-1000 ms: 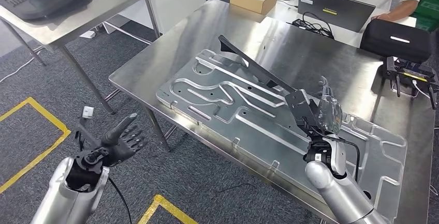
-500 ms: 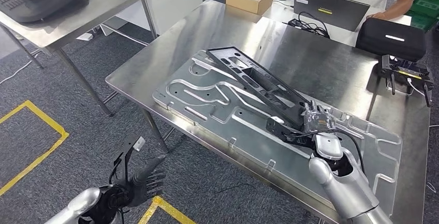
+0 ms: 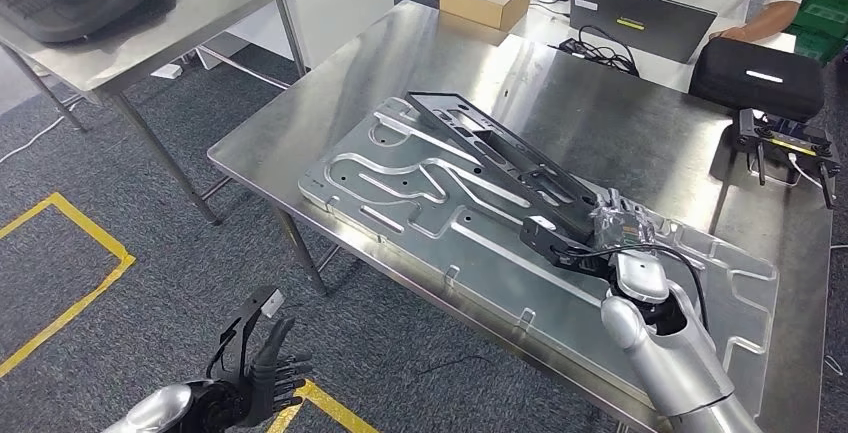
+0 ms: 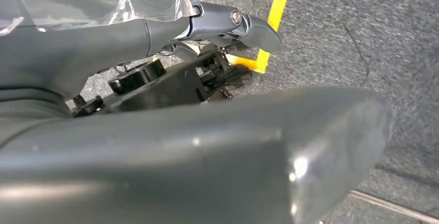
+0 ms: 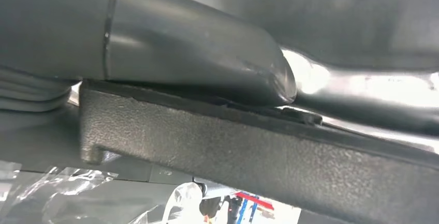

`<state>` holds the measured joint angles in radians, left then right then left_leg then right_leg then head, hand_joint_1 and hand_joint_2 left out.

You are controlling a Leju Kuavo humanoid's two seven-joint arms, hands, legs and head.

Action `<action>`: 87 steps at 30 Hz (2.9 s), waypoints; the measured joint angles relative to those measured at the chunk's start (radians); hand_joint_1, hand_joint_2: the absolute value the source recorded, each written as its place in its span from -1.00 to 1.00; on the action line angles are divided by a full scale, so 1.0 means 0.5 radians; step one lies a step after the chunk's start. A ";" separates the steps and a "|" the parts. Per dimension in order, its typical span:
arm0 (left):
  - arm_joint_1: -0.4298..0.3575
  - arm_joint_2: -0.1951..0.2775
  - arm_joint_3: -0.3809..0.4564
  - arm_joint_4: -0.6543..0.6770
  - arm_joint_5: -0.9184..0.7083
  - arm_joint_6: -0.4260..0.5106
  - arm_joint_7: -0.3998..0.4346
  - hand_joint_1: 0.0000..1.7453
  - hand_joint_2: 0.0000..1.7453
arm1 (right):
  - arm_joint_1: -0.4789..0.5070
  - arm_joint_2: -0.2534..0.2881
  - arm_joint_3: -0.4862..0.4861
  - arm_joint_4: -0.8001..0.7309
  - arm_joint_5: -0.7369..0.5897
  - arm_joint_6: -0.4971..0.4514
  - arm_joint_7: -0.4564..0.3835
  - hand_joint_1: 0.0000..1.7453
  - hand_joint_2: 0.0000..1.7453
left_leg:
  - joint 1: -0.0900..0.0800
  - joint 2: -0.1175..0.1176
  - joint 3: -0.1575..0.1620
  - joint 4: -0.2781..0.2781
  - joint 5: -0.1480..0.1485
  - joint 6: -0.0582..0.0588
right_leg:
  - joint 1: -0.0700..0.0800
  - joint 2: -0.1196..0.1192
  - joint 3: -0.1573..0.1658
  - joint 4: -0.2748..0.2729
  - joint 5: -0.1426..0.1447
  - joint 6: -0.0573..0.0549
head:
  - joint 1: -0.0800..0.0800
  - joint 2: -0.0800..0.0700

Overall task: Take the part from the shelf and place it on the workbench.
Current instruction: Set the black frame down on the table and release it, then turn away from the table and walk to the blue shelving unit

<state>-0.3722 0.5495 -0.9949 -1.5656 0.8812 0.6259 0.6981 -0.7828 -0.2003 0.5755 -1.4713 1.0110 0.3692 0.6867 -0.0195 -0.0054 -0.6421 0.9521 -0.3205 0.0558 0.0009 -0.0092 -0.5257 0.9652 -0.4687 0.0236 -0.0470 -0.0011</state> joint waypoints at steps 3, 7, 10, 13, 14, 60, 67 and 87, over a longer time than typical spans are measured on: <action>0.042 0.047 -0.025 -0.035 0.032 0.072 0.000 -1.00 -1.00 | 0.079 -0.031 -0.051 -0.099 0.004 -0.120 0.000 -1.00 -1.00 | 0.000 0.000 0.000 0.001 0.000 0.000 | -0.001 0.000 0.000 0.000 0.000 0.000 | 0.000 0.000; 0.107 0.165 -0.100 -0.105 0.086 0.135 0.000 -1.00 -1.00 | 0.229 -0.098 -0.173 -0.316 -0.097 -0.353 0.000 -1.00 -1.00 | -0.004 -0.001 0.005 -0.008 -0.003 0.014 | -0.003 -0.003 0.008 -0.016 0.004 0.009 | -0.001 0.000; 0.151 0.260 -0.167 -0.171 0.105 0.143 -0.001 -1.00 -1.00 | 0.330 -0.157 -0.262 -0.481 -0.192 -0.470 0.000 -1.00 -1.00 | 0.023 0.005 0.067 -0.096 0.031 0.032 | -0.001 0.007 0.011 0.034 -0.054 0.031 | 0.000 0.000; 0.208 0.320 -0.210 -0.225 0.072 0.144 -0.002 -1.00 -1.00 | 0.428 -0.215 -0.327 -0.619 -0.223 -0.557 0.000 -1.00 -1.00 | 0.046 0.008 0.080 -0.127 0.053 0.024 | -0.019 0.018 -0.133 0.368 -0.253 0.067 | 0.001 0.000; 0.233 0.330 -0.219 -0.238 0.057 0.144 -0.002 -1.00 -1.00 | 0.463 -0.231 -0.343 -0.661 -0.229 -0.582 0.000 -1.00 -1.00 | 0.055 0.008 0.072 -0.126 0.058 0.015 | -0.032 0.018 -0.172 0.453 -0.287 0.081 | 0.001 0.000; 0.706 0.467 -0.012 -0.636 -0.073 0.147 -0.013 -1.00 -1.00 | 1.020 -0.401 -0.164 -1.300 -1.738 -2.099 -1.003 -1.00 -1.00 | 0.068 -0.002 -0.131 0.488 -0.344 -0.089 | 0.004 -0.025 0.064 -0.173 0.122 -0.056 | 0.000 0.000; 0.675 0.470 -0.018 -0.639 -0.073 0.147 -0.012 -1.00 -1.00 | 0.984 -0.348 -0.153 -1.232 -1.750 -2.058 -1.084 -1.00 -1.00 | 0.137 0.132 0.315 0.001 -0.245 -0.170 | -0.041 -0.124 -0.097 -0.095 0.208 0.052 | 0.002 0.000; 0.675 0.496 -0.057 -0.666 0.015 0.145 -0.041 -1.00 -1.00 | 0.957 -0.305 -0.128 -1.141 -1.914 -2.002 -1.222 -1.00 -1.00 | 0.041 -0.148 0.129 0.082 -0.235 -0.061 | -0.009 0.068 -0.014 -0.085 0.113 -0.054 | 0.001 0.000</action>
<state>-0.0346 0.7974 -1.0234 -1.8987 0.8889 0.6986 0.6776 -0.3045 -0.3530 0.5114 -2.0420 0.0541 -0.6320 0.0756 0.0009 -0.0793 -0.5776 0.9931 -0.4378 0.0255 -0.0036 0.0249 -0.5329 0.9227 -0.4121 -0.0034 -0.0465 -0.0012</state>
